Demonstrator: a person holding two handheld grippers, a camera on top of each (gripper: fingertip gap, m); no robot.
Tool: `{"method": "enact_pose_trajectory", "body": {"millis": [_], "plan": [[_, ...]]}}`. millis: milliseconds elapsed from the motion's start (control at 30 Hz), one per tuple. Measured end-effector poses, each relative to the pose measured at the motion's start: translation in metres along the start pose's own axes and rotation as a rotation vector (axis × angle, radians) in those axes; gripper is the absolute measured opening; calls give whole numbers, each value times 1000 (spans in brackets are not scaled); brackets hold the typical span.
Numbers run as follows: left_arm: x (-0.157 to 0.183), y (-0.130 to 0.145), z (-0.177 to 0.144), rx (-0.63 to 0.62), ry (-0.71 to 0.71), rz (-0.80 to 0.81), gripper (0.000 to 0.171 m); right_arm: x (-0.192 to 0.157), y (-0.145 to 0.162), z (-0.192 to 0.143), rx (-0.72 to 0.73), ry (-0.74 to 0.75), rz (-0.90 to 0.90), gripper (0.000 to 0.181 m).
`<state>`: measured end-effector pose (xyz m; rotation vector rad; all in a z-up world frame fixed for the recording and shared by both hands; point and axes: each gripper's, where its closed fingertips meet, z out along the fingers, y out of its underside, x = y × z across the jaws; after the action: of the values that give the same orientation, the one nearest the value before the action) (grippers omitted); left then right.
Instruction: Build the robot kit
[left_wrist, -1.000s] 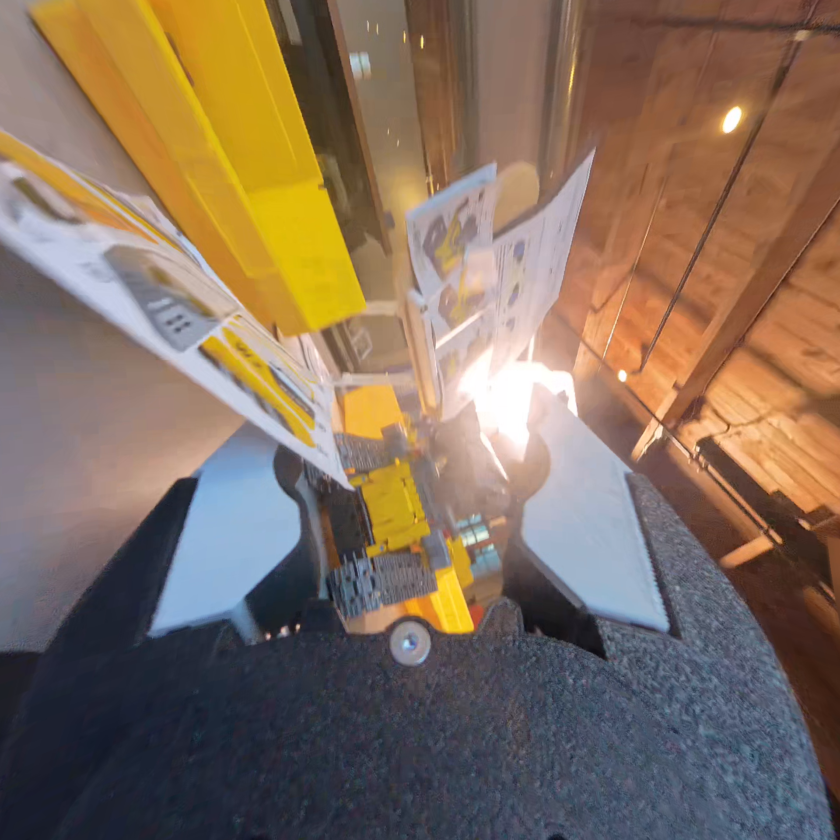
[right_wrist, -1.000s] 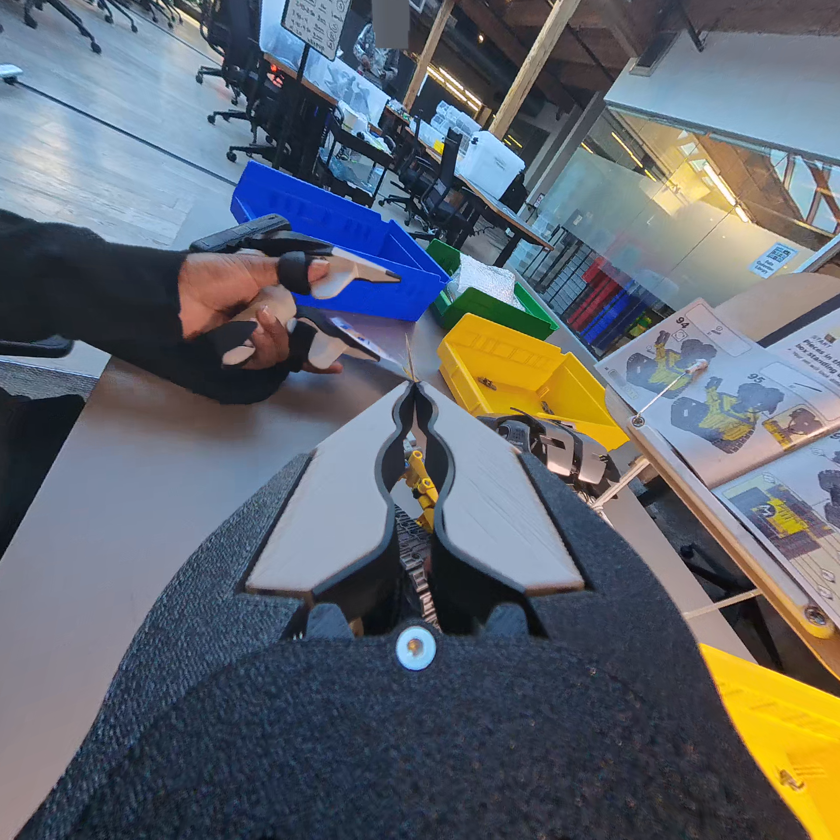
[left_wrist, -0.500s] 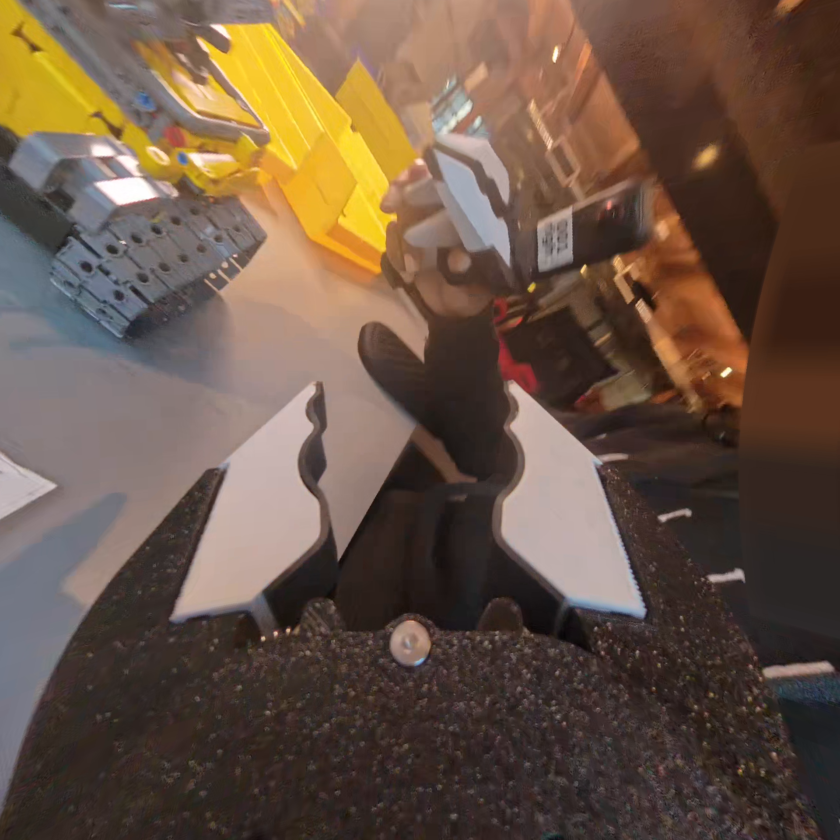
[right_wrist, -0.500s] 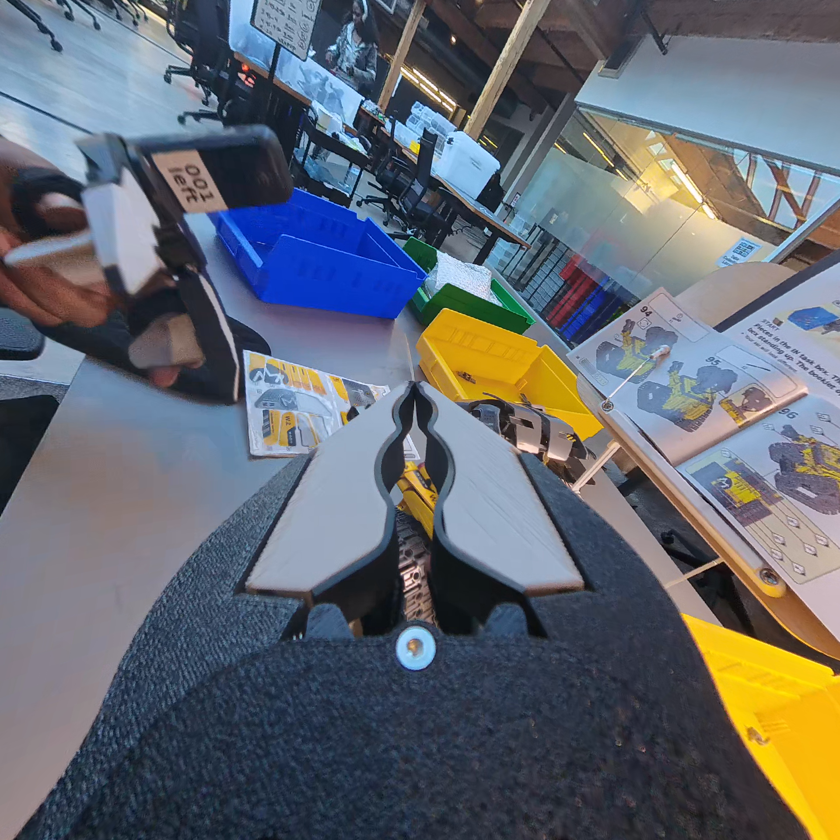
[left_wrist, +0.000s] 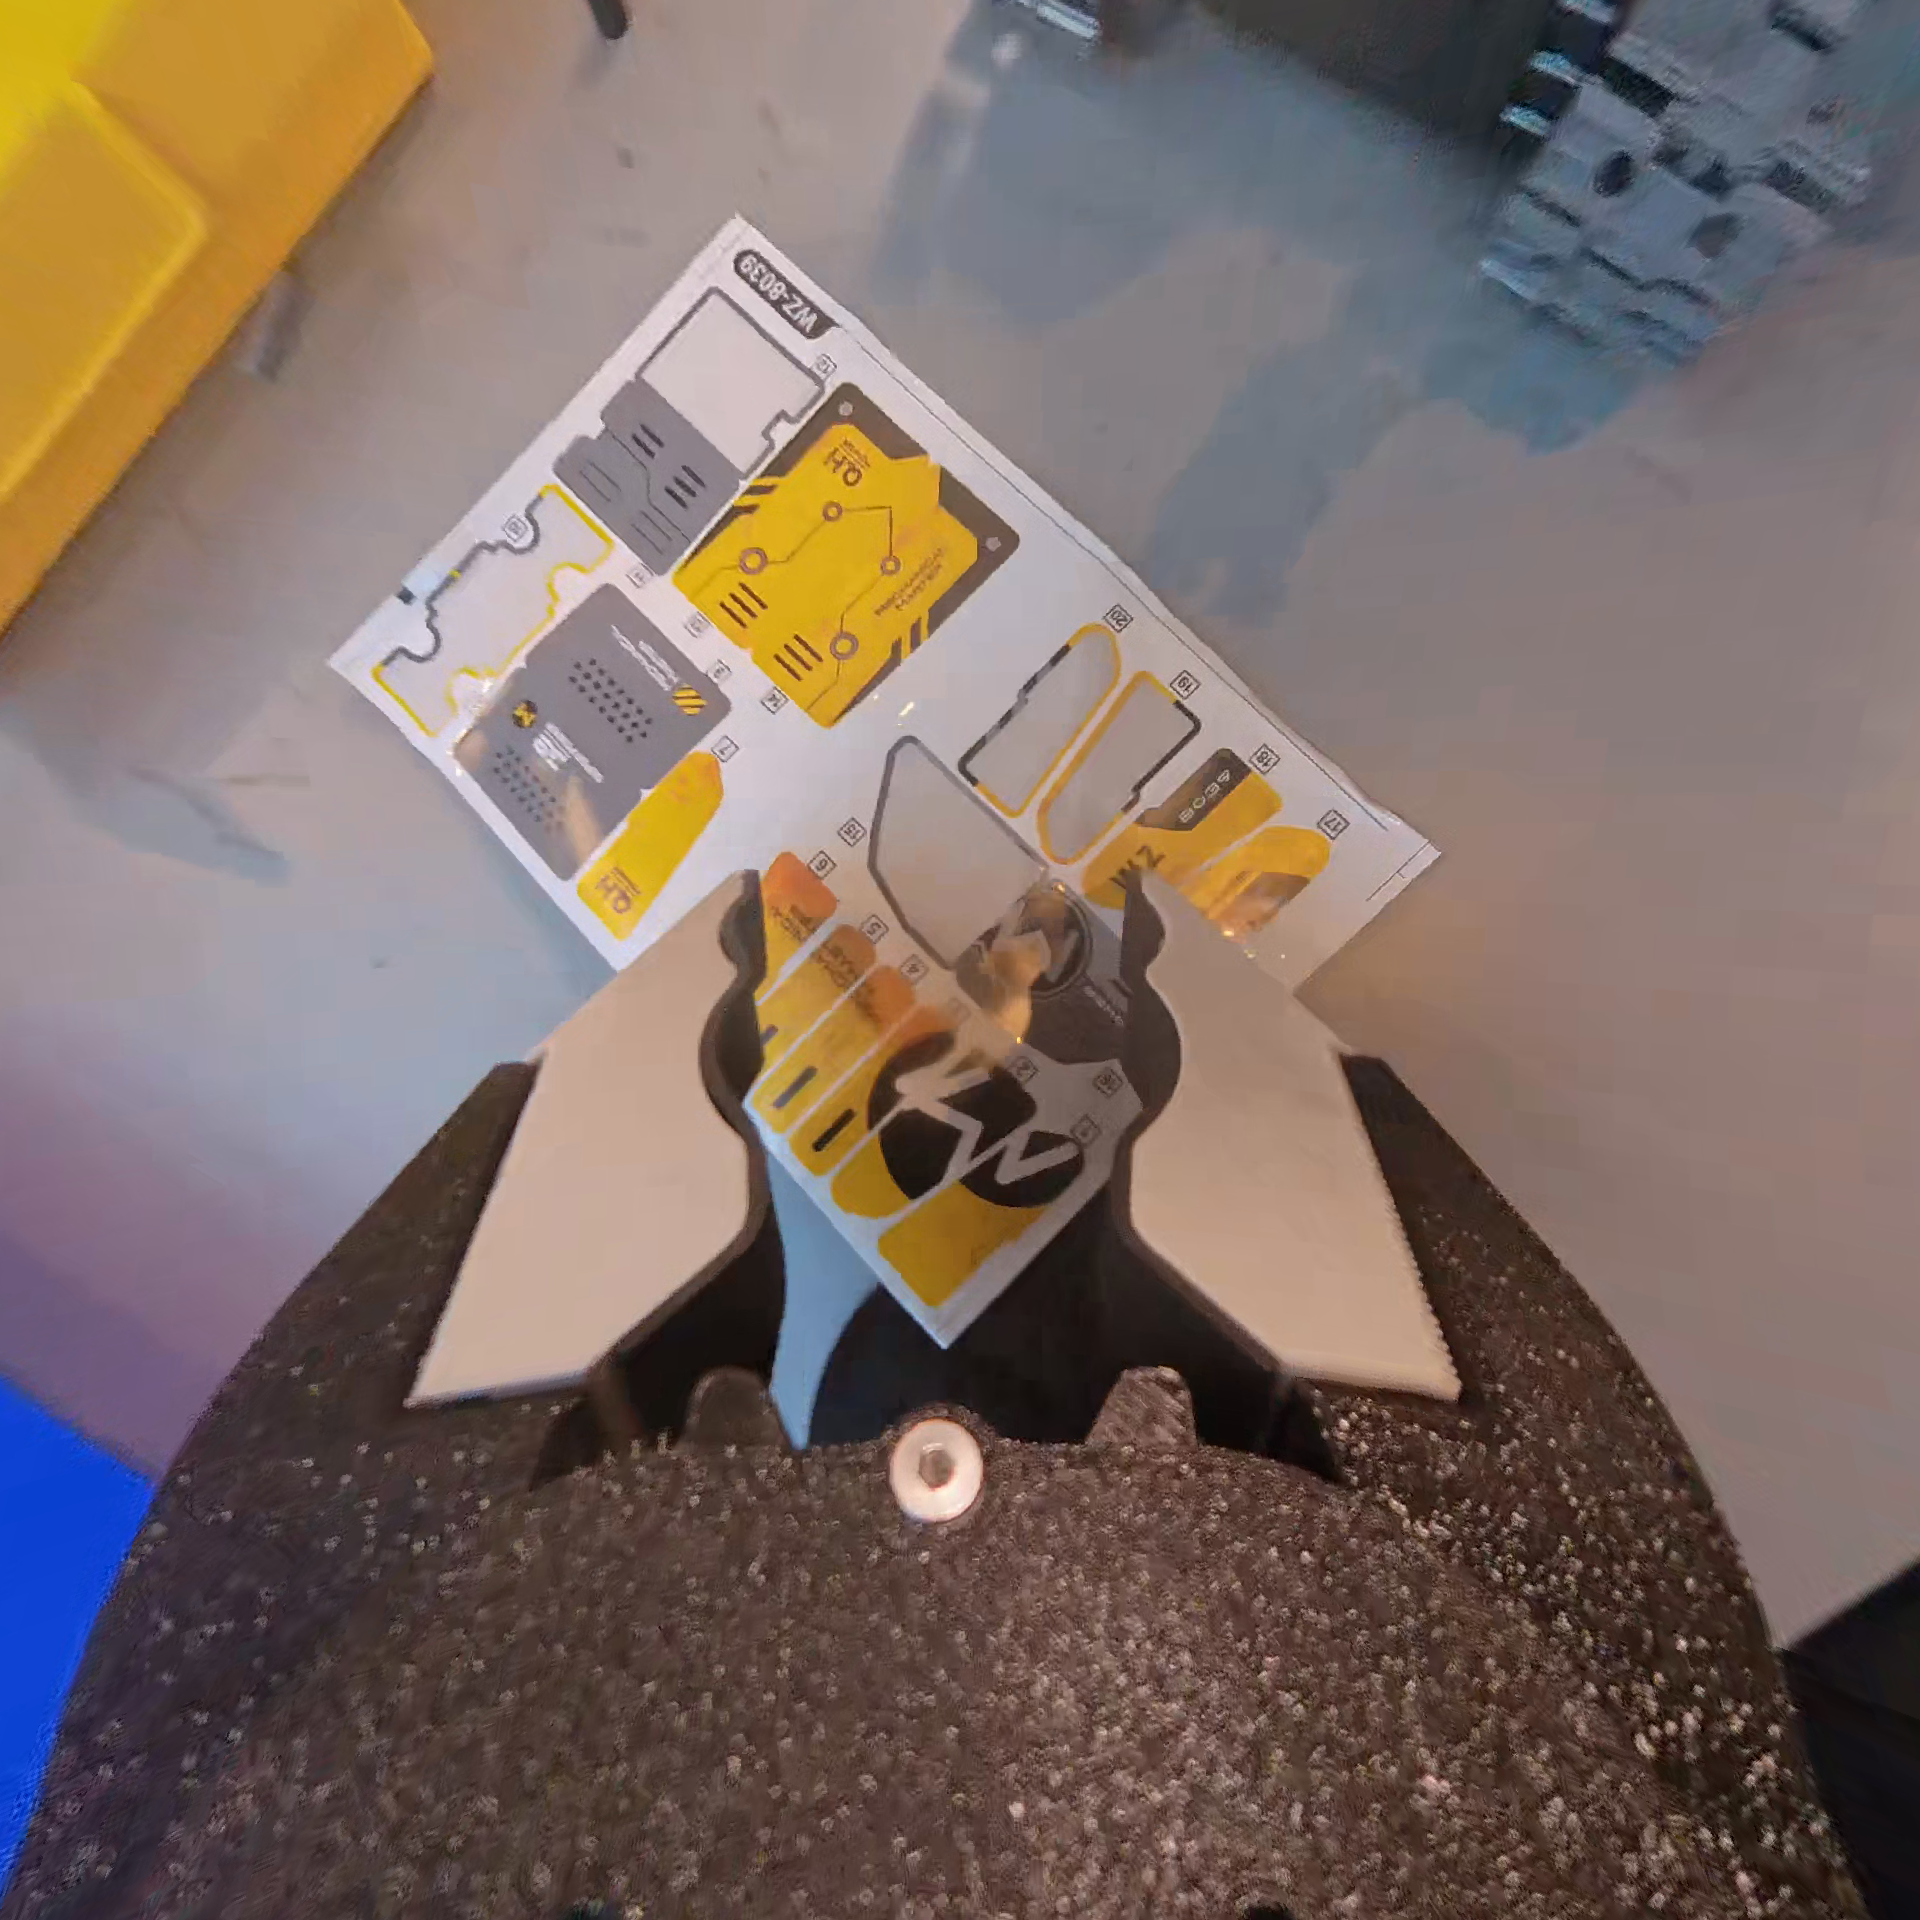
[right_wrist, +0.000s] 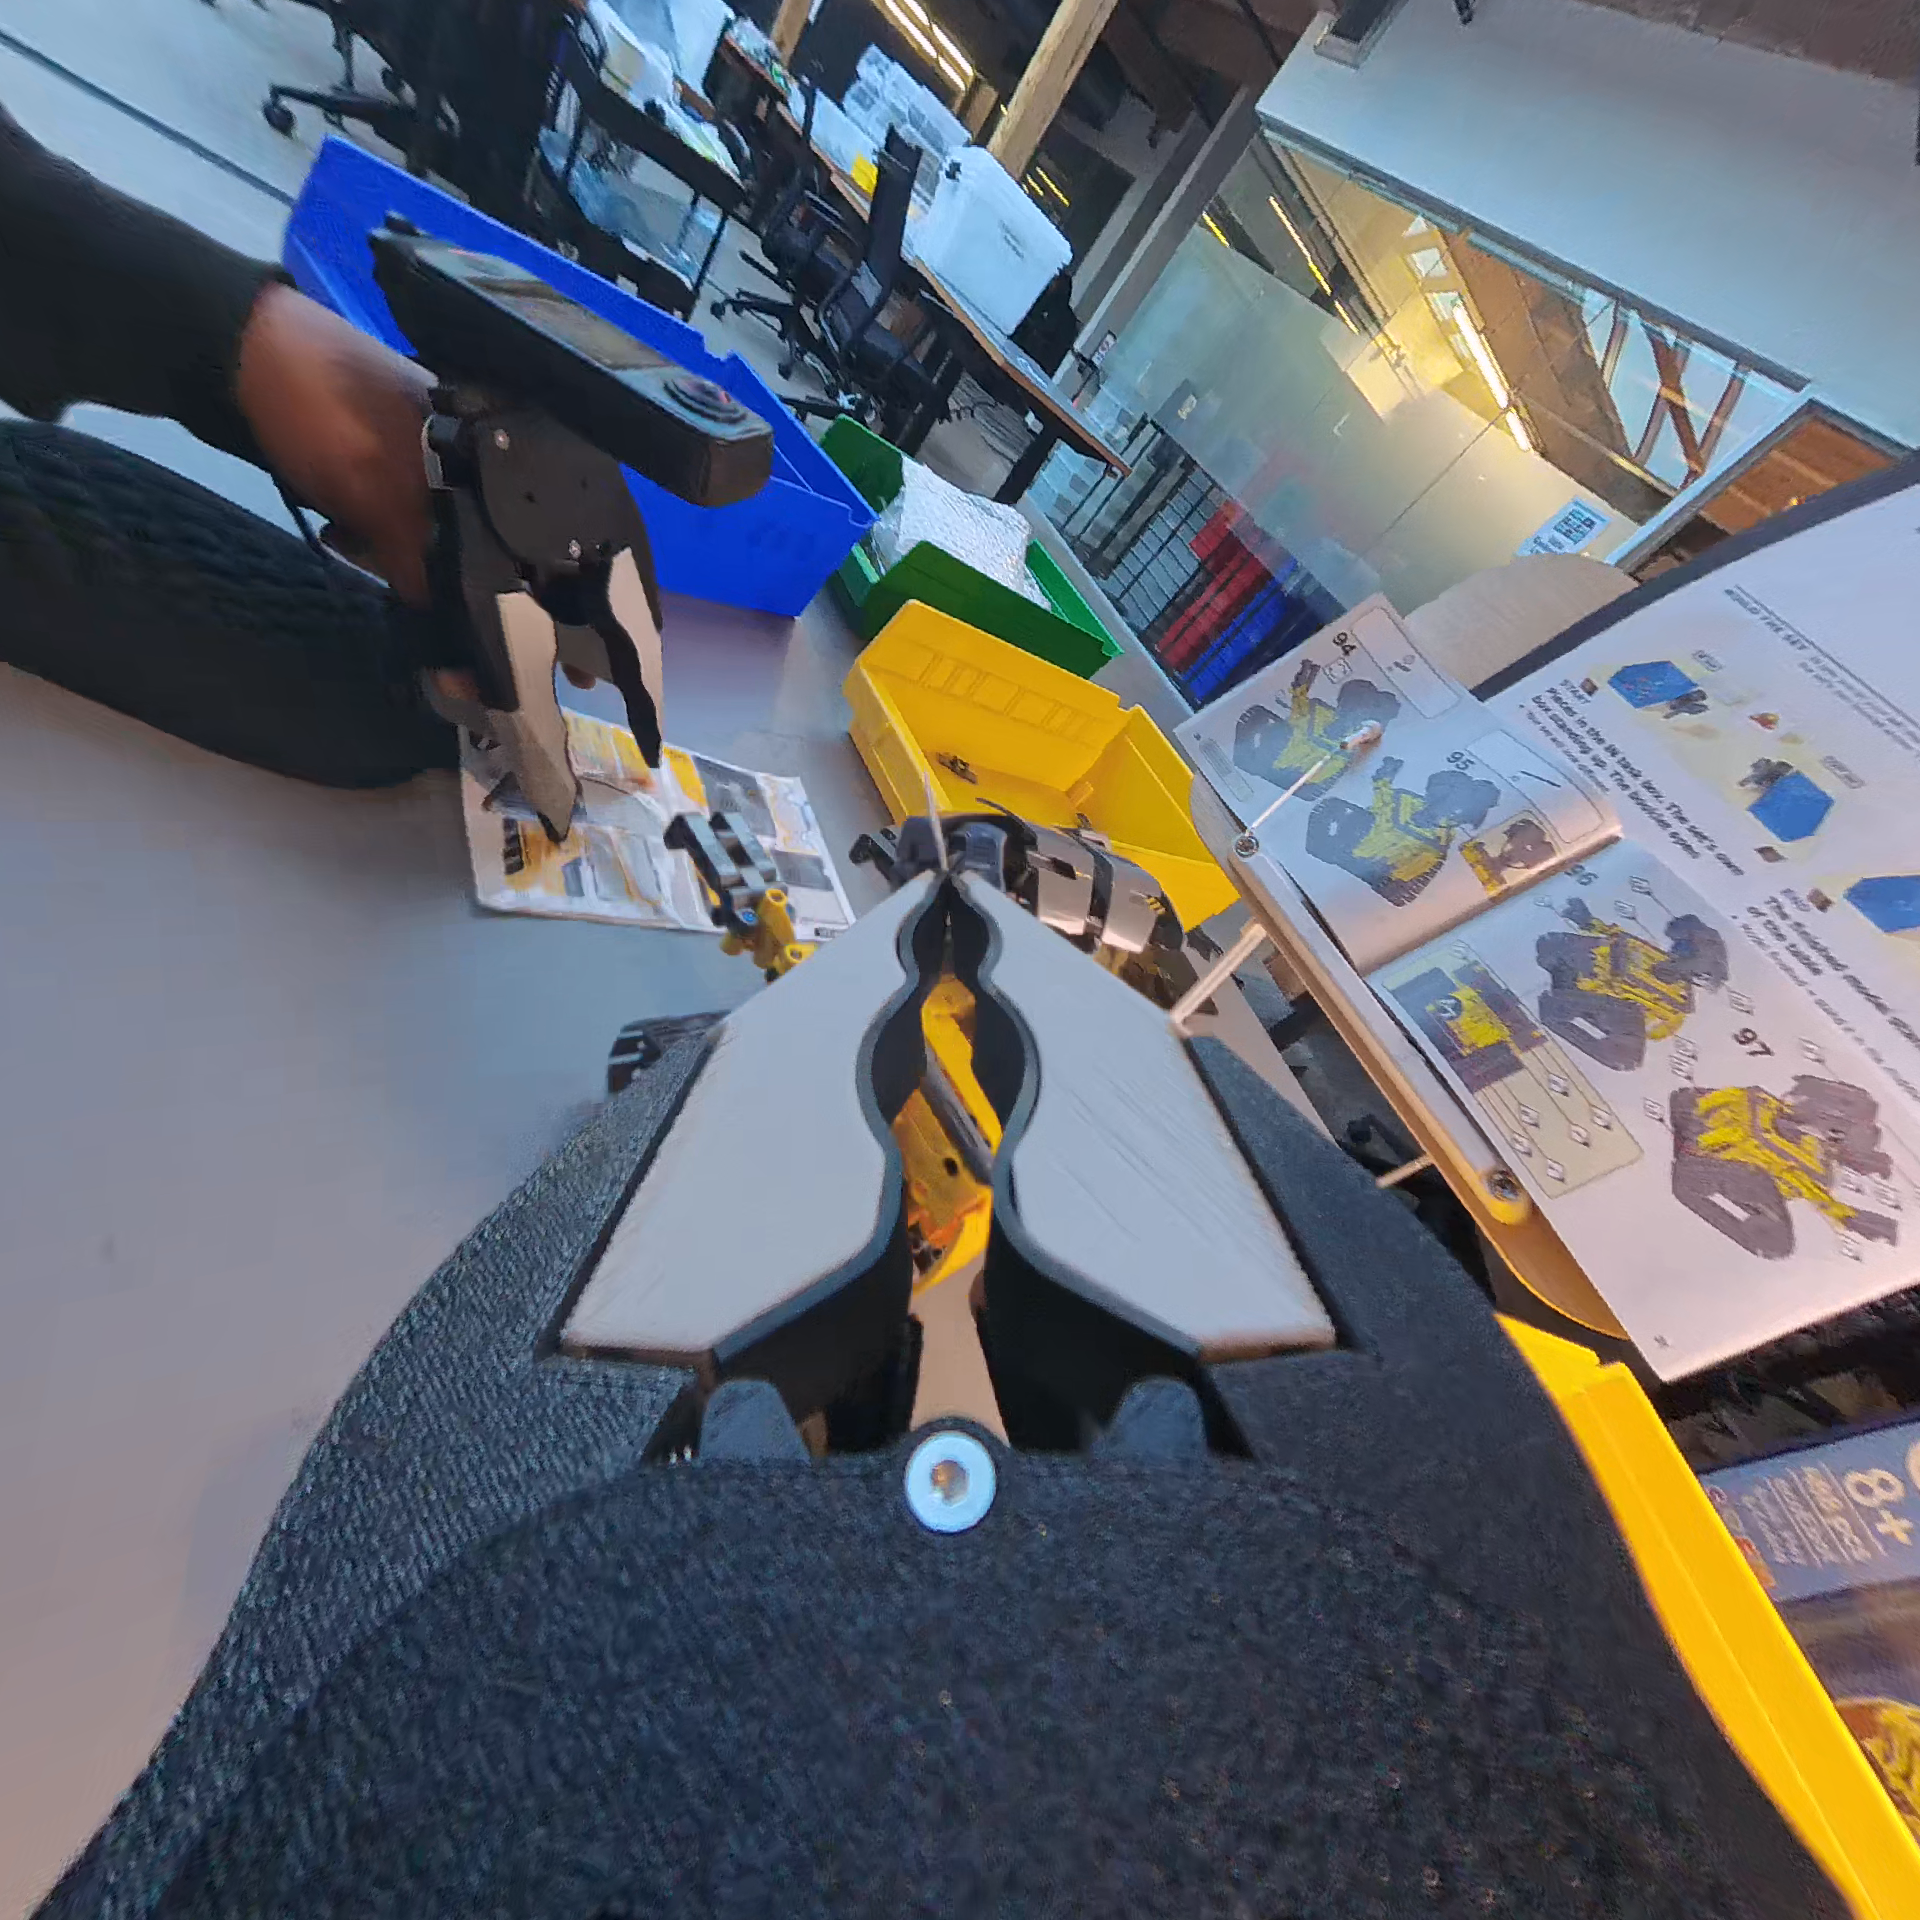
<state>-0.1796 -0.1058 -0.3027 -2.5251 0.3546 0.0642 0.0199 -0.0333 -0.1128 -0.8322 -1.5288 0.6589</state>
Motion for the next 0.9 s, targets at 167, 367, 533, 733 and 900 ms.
{"method": "enact_pose_trajectory", "body": {"millis": [167, 367, 533, 733, 900], "plan": [[-47, -15, -2, 72, -85, -69, 67, 4, 16, -9, -14, -31, -24, 0], [32, -109, -77, 532, 349, -101, 51, -12, 19, 2, 59, -75, -166, 0], [108, -145, -116, 662, 978, -223, 45, -22, 11, 17, 124, 0, -479, 0], [123, -160, -118, 694, 1300, -403, 33, -35, -1, 20, 192, 110, -738, 0], [132, -161, -111, 654, 1331, -426, 22, -43, -3, 21, 222, 134, -795, 0]]}}
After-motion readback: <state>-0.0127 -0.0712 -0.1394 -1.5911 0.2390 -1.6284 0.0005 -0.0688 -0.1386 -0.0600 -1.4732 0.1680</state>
